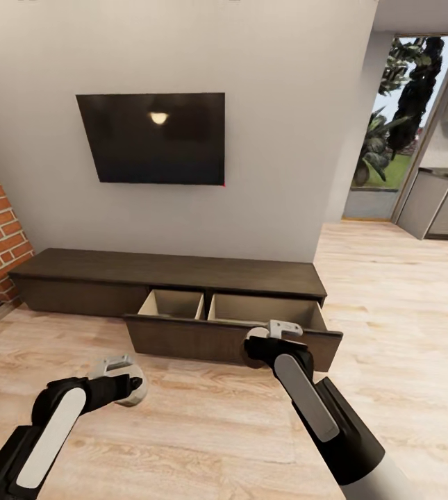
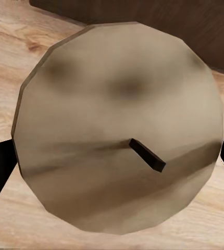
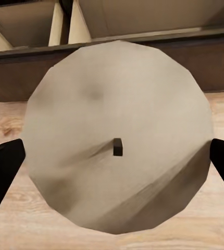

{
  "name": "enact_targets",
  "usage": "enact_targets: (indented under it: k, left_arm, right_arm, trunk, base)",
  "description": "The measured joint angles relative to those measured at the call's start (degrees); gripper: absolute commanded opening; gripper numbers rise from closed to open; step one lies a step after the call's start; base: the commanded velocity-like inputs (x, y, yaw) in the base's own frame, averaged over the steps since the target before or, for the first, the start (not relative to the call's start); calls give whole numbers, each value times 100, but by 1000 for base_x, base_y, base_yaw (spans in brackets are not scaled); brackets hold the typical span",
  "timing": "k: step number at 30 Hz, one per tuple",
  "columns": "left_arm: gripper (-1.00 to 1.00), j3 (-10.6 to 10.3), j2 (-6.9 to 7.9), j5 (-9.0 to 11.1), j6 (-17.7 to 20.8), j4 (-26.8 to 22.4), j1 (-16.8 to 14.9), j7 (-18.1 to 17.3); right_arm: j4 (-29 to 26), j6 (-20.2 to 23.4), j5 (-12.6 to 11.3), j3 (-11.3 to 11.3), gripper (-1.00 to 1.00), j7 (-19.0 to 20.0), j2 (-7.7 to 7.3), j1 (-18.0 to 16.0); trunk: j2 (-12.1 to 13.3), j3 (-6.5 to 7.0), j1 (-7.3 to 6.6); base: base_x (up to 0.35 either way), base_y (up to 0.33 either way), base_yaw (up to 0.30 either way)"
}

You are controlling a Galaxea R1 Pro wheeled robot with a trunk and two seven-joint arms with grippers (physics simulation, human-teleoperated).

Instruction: Place each of the two pumpkins and all three candles from the living room inside a cabinet in the living room (use any cabinet), then make sure every cabinet is closed, and position the cauldron so it is next to a table in the living room.

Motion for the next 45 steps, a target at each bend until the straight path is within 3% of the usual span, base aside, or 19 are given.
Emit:
enact_targets:
  k: [6, 9, 14, 18, 27, 30, 31, 32, 37, 41, 45]
  left_arm:
    - [-100, -98, -736, 69, 12, 51, -206, 1072]
    - [-100, -258, -910, 77, 16, 61, -235, 1335]
    - [-100, -337, -968, 114, 21, 61, -244, 1420]
    - [-100, -341, -974, 366, 10, 15, -245, 1428]
    - [-100, -345, -1024, 750, 10, -81, -245, 1381]
    - [-100, -342, -1020, 1317, 2, -84, -245, 1367]
    - [-100, -333, -998, 1611, 21, -84, -245, 1366]
    - [-100, -327, -954, 2043, -2, -85, -245, 1363]
    - [-100, -317, -451, 3608, 17, -81, -246, 1244]
    - [-100, -330, -233, 4121, 17, -75, -244, 959]
    - [-100, -329, -178, 4239, 19, -70, -239, 720]
  right_arm:
    - [-19, 337, -38, -10, -100, -10, 1, 0]
    - [-14, 403, -243, -196, -100, -11, 1, 0]
    - [-11, 435, -437, -502, -100, -11, 1, 0]
    - [0, 438, -463, -545, -100, -14, -6, 0]
    - [-9, 450, -479, -555, -100, -15, 9, 0]
    - [-5, 451, -479, -556, -100, -13, 9, 0]
    - [-4, 451, -480, -556, -100, -12, 9, 0]
    - [-2, 451, -480, -559, -100, -12, 9, 0]
    - [5, 459, -479, -564, -100, -12, 1, 0]
    - [16, 460, -481, -564, -100, -12, 3, 0]
    - [31, 460, -479, -561, -100, -12, 18, 0]
  trunk:
    - [241, 107, -132]
    - [361, 161, -198]
    - [562, 251, -308]
    - [722, 323, -395]
    - [724, 323, -396]
    - [724, 323, -396]
    - [724, 323, -396]
    - [724, 323, -396]
    - [724, 323, -396]
    - [724, 323, -396]
    - [724, 324, -396]
  base:
    - [0, 0, 0]
    - [0, 0, 0]
    - [0, 0, 0]
    - [0, 0, 0]
    - [0, 0, 0]
    - [0, 0, 0]
    - [0, 0, 0]
    - [0, 0, 0]
    - [0, 0, 0]
    - [0, 0, 0]
    - [17, 0, 0]
